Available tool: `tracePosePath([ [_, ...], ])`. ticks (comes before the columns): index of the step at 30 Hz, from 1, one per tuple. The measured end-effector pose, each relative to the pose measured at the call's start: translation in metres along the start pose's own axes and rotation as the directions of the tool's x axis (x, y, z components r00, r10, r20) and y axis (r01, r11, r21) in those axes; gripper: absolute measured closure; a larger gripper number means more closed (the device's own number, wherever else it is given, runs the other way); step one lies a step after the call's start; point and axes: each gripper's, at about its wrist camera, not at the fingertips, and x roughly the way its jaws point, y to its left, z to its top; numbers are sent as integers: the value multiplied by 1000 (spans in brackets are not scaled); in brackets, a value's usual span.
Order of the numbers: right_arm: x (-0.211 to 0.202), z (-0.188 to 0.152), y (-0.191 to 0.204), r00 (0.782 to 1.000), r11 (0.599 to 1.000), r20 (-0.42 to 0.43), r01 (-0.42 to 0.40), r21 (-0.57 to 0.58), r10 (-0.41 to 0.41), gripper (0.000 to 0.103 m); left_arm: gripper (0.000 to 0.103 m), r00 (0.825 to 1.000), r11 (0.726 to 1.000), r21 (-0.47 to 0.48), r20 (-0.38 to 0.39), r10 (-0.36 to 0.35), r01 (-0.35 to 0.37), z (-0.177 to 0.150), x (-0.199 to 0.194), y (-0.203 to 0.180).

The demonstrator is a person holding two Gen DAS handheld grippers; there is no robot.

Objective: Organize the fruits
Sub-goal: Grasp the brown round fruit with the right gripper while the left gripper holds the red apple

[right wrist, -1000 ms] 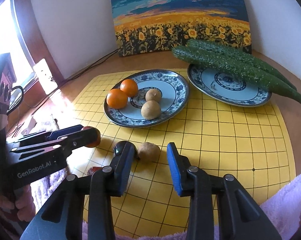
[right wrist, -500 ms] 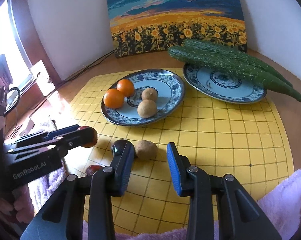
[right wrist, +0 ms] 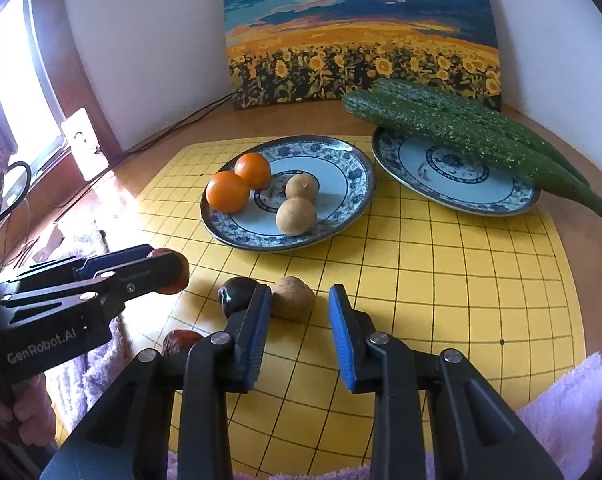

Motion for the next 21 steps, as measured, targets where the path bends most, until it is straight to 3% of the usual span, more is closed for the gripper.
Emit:
tracePosePath([
  [6,3,4,-7,998,997,-19,-61,40,62,79,71,1000,1000,-4,4,4,-4,1,-1,2],
  [21,-14,12,-5,999,1000,34,1,-9,0,79,71,1000,1000,24,22,6,-7,13,-2,-7],
])
